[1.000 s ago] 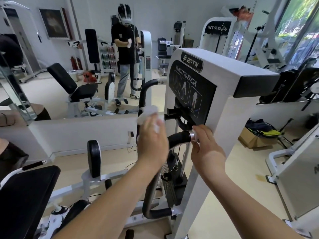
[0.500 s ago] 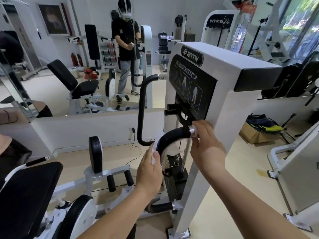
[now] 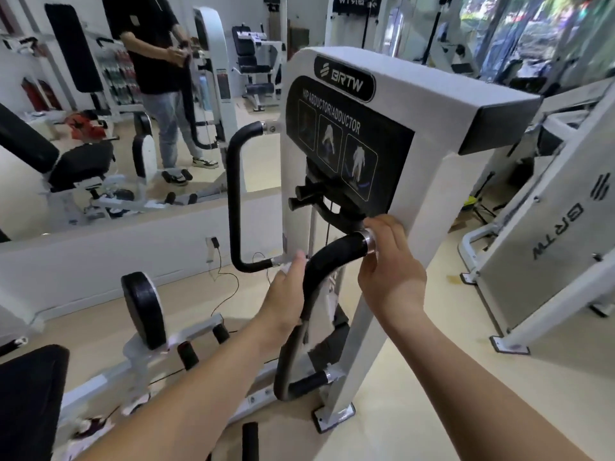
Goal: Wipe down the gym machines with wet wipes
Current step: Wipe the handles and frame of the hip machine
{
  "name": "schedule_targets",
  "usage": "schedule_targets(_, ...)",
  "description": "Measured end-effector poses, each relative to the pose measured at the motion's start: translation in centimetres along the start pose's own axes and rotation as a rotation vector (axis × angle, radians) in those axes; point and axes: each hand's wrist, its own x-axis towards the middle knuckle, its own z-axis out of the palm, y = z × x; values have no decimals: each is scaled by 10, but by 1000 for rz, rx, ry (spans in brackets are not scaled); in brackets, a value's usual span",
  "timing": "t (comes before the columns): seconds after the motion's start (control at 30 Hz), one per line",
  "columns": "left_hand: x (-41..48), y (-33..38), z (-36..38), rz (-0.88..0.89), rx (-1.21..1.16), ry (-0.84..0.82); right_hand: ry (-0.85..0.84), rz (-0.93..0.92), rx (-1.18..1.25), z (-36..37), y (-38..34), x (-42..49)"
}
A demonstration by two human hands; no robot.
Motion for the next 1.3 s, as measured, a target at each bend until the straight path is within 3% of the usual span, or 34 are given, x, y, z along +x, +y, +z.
schedule_targets(0.07,12,-2,-4,-44,-81,-30,32,26,-3,1,-6,-3)
schedule_targets(0.23,41,8,-18,-33,50,-380,102,64,-3,4,-18,-8)
schedule_targets(0.33,46,4,-19,-63,-2,-412,140,73,-23,5,-26,-9)
schedule_targets(0.43,38,-22,-16,-73,-140,-234,149,90,-42,6,-28,-7)
schedule_targets(0.53,28,-54,-11,-58,-102,-85,204,53,-53,10,-28,-7)
schedule_targets(0.63,35,-60,-18,-20,-52,-123,220,79,-43,13,-30,-6)
schedule_targets(0.8,36,-14,-22,44,-80,-351,190,47,-82,8,-24,-8)
schedule_targets(0.93,32,-1,-15,142,-130,-291,206,55,-67,13,-26,-6)
schedule_targets(1.13,38,-49,-26,-105,-86,-235,167,60,-86,9,-24,-7)
schedule_targets(1.23,51,-36,-38,-131,-55,-24,168,74,-70,8,-26,-7)
schedule_targets(1.3,61,-24,-56,-12,-84,116,171,82,-60,8,-26,-8)
